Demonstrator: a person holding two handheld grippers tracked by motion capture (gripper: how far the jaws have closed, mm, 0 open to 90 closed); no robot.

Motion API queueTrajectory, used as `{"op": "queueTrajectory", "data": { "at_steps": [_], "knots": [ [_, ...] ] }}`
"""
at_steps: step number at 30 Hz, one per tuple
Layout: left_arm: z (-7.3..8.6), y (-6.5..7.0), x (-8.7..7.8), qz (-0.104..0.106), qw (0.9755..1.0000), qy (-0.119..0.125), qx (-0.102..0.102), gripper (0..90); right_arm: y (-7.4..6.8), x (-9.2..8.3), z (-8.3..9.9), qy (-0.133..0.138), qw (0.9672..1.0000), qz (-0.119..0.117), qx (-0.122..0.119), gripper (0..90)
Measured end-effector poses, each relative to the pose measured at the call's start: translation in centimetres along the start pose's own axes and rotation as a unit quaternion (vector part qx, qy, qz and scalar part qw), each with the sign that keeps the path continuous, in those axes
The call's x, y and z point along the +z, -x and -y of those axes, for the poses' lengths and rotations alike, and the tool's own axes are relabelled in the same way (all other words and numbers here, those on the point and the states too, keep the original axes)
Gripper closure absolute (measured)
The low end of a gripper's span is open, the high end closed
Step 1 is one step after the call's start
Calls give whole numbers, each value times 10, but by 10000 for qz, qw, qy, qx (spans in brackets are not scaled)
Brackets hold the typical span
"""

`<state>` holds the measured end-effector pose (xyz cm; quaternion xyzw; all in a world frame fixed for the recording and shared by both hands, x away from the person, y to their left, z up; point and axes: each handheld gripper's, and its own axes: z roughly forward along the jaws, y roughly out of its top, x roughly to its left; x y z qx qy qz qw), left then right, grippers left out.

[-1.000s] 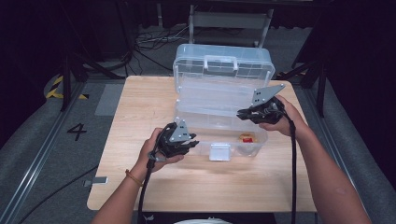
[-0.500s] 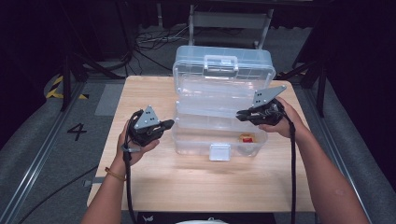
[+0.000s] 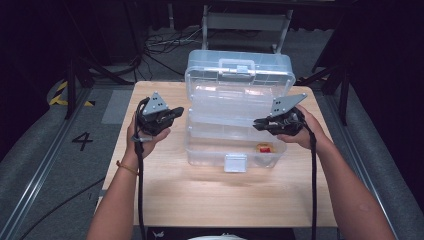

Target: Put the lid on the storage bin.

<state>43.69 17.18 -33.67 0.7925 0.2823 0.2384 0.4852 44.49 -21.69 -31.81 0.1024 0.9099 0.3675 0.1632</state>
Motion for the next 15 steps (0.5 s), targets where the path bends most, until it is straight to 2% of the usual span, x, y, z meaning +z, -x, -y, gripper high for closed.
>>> {"op": "queueTrajectory", "data": {
  "at_steps": [2,5,7,9,11,12,13,14,15],
  "knots": [
    [-5,-4,4,74,9999,89,-66,900,0,0,1,24,10000,16,10,824],
    [-9,-8,13,146,9997,98,-139,900,-1,0,2,58,10000,16,15,822],
    [-11,-10,16,155,9997,100,-130,900,-1,0,2,54,10000,31,26,821],
    [-14,-12,19,215,9994,157,-229,900,-1,0,2,52,10000,46,31,820],
    [-17,-15,21,201,9993,199,-245,900,-2,0,2,51,10000,59,19,819],
    [-18,-18,22,296,9986,241,-353,900,-2,0,3,51,10000,66,11,819],
    [-20,-19,24,321,9986,238,-357,900,-2,-1,3,41,10000,59,-1,818],
    [-22,-21,25,255,9988,227,-338,900,-3,-1,3,34,10000,63,3,817],
    [-23,-22,25,284,9984,280,-409,900,-3,-1,3,33,10000,70,-5,817]
  ]
}}
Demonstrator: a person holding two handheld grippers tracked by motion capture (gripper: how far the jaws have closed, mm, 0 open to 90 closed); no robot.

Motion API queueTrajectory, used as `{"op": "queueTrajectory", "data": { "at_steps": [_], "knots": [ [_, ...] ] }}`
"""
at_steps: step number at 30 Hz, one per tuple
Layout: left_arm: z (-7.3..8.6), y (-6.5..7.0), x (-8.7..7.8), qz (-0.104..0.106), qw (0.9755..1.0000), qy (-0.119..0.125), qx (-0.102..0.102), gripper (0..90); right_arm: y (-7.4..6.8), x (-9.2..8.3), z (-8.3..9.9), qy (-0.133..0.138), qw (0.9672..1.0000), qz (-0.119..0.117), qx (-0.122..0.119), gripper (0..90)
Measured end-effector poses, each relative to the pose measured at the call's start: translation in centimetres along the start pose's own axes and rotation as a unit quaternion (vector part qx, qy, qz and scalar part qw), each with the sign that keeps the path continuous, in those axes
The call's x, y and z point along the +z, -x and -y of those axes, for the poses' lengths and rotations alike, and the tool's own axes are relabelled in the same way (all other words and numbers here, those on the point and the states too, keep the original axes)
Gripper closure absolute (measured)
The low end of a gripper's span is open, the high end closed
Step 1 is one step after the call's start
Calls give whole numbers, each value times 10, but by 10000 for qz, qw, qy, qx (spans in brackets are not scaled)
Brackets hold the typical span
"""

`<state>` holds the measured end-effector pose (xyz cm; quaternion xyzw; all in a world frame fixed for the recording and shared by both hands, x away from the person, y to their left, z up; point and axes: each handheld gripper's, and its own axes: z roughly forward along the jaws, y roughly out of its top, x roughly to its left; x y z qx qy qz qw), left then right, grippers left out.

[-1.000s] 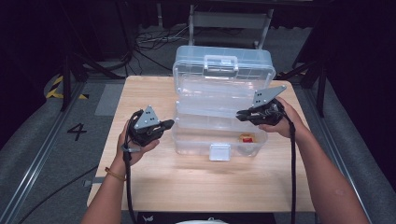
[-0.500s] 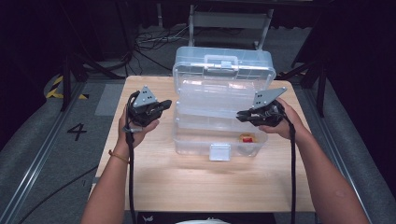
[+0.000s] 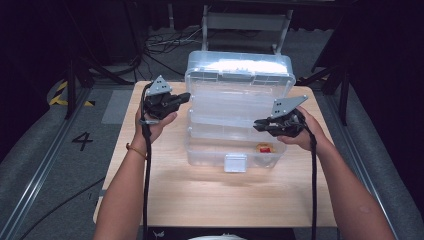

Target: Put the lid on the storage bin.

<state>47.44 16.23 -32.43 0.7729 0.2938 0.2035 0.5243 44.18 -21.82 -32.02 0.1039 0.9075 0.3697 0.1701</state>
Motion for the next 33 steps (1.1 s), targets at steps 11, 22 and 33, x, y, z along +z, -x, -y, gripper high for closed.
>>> {"op": "queueTrajectory", "data": {
  "at_steps": [11,22,33],
  "knots": [
    [-12,-7,2,-107,9999,67,-63,900,-6,0,1,-82,9999,71,-93,810],
    [-15,-7,1,-45,10000,-18,54,900,-11,0,4,-101,9997,187,-93,786],
    [-9,-2,-6,1,9997,-121,218,900,-16,-17,16,-127,9991,391,-87,799]
  ]
}}
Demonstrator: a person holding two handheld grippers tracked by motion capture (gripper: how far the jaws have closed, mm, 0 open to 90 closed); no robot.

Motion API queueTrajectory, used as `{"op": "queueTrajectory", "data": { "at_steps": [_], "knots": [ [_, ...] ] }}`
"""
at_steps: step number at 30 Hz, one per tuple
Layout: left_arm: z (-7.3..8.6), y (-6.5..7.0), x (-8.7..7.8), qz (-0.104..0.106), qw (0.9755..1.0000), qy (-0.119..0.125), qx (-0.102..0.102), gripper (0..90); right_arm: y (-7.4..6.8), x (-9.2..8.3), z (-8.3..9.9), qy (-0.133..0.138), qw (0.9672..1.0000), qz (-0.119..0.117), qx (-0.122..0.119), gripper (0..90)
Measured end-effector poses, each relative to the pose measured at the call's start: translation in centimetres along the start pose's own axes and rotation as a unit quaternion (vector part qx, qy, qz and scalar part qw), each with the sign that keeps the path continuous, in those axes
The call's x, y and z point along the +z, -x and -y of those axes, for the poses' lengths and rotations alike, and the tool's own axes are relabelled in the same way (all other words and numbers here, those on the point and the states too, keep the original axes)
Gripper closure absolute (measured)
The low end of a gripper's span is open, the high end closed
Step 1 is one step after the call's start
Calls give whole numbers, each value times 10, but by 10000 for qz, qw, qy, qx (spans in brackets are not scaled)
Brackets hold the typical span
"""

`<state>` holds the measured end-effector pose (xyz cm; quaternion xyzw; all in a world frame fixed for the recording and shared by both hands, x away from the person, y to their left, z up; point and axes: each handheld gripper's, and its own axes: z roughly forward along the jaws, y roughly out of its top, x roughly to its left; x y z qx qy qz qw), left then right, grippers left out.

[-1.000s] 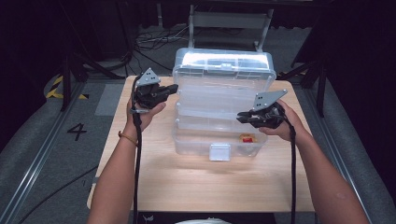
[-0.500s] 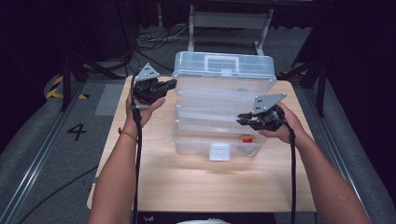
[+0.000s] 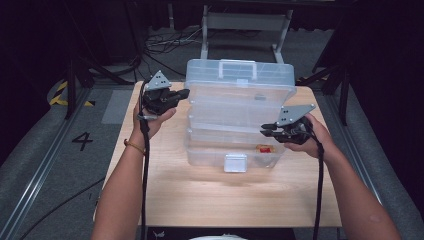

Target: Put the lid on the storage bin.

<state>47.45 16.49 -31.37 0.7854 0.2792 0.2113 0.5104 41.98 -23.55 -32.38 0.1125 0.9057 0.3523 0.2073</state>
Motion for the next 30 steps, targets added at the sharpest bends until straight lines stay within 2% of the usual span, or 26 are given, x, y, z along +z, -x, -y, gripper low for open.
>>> {"op": "queueTrajectory", "data": {
  "at_steps": [4,7,14,23,30],
  "knots": [
    [3,2,-3,4,10000,2,58,900,-2,-11,10,50,9998,179,102,805],
    [5,4,-5,25,10000,-28,90,900,-1,-20,18,163,9994,242,180,820],
    [8,10,-8,16,9999,-33,119,900,-2,-29,29,202,9988,339,289,818],
    [16,17,-11,65,9998,-57,191,900,-7,-45,42,544,9963,485,448,808],
    [23,25,-15,83,9995,-183,234,900,-10,-44,48,538,9963,475,471,803]
  ]
}}
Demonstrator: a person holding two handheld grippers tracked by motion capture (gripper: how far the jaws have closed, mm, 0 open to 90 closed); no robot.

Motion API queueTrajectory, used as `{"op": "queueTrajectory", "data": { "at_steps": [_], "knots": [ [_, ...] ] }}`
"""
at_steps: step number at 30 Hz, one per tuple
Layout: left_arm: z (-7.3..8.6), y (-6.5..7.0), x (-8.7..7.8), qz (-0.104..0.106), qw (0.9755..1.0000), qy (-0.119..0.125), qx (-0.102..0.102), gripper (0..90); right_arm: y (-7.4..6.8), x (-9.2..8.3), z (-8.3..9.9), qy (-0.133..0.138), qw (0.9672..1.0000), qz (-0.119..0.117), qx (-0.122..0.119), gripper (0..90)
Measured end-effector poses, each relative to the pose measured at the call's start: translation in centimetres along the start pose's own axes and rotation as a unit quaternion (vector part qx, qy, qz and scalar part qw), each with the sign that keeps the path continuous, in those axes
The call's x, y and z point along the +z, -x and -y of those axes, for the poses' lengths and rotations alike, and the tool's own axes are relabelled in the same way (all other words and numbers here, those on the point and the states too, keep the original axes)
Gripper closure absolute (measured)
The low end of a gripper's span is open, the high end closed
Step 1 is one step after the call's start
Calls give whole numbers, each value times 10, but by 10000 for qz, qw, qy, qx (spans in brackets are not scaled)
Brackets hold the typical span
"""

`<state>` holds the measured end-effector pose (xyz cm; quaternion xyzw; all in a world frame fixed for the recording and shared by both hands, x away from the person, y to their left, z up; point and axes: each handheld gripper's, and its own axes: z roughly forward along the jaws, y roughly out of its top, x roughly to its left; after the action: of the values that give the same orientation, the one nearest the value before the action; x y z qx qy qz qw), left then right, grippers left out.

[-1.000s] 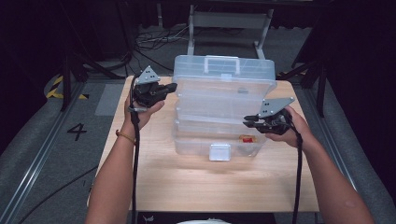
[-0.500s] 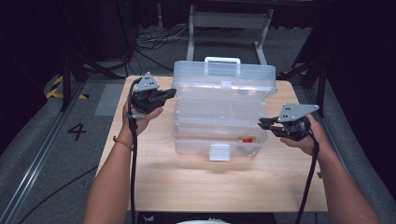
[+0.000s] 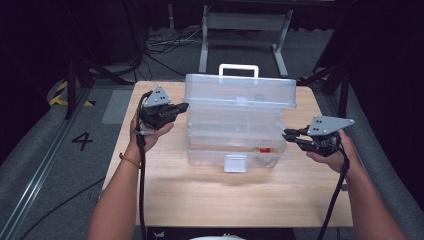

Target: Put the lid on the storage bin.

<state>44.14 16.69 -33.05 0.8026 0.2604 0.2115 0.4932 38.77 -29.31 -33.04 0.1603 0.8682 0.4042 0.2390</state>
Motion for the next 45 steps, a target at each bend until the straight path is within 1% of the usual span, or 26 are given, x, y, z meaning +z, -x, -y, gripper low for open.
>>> {"op": "queueTrajectory", "data": {
  "at_steps": [1,2,3,5,8,9,12,13,14,16,18,19,20,21,23,24,26,27,29,34,36,37,40,43,45],
  "knots": [
    [1,0,0,28,10000,-4,-8,900,0,1,1,-8,10000,4,30,802],
    [2,2,-1,-38,10000,-14,26,900,-1,1,2,-4,10000,-1,37,802],
    [3,4,-1,-42,10000,-28,67,900,-2,1,3,-3,10000,-3,48,802],
    [5,6,-2,-32,9999,-32,102,900,-3,-1,5,67,9999,-27,105,795],
    [10,10,-4,-28,9999,-59,154,900,-5,-2,7,81,9999,-5,149,795],
    [12,11,-4,8,9999,-62,156,900,-6,-2,8,68,9999,1,145,795],
    [16,14,-5,18,9999,-81,145,900,-7,-3,10,36,9998,18,172,795],
    [18,15,-5,23,9998,-124,180,900,-7,-3,11,35,9998,10,185,794],
    [20,16,-4,29,9998,-128,149,900,-8,-3,12,35,9997,11,224,794],
    [24,17,-3,31,9997,-151,194,900,-9,-2,15,25,9997,-4,241,792],
    [27,18,-4,42,9998,-132,121,900,-9,0,18,25,9995,-27,307,791],
    [29,18,-3,60,9998,-143,120,900,-10,0,19,19,9995,-51,316,790],
    [29,19,-3,40,9996,-219,147,900,-10,0,20,17,9994,-57,332,786],
    [29,19,-3,23,9993,-299,240,900,-10,0,20,11,9992,-84,383,782],
    [29,20,-3,8,9991,-338,267,900,-10,-1,22,10,9993,-88,370,773],
    [29,20,-5,23,9991,-319,274,900,-10,-1,23,10,9991,-104,411,777],
    [30,20,-8,4,9993,-296,235,900,-10,1,25,-3,9991,-108,414,779],
    [30,21,-8,-19,9993,-272,256,900,-11,2,26,-37,9989,-124,450,777],
    [31,21,-9,-34,9992,-290,262,900,-11,4,27,-77,9990,-105,423,770],
    [38,21,-11,-53,9990,-387,197,900,-10,6,31,-102,9985,-109,519,750],
    [40,20,-11,-75,9987,-435,235,900,-10,7,31,-122,9985,-90,531,742],
    [41,21,-11,-82,9988,-450,198,900,-10,7,32,-126,9983,-94,552,738],
    [44,21,-11,-60,9987,-475,180,900,-11,7,32,-126,9981,-117,594,725],
    [44,22,-10,-97,9985,-486,216,900,-12,6,32,-127,9979,-130,614,723],
    [45,25,-9,-166,9979,-585,232,900,-13,6,33,-152,9979,-124,615,709]
  ]
}}
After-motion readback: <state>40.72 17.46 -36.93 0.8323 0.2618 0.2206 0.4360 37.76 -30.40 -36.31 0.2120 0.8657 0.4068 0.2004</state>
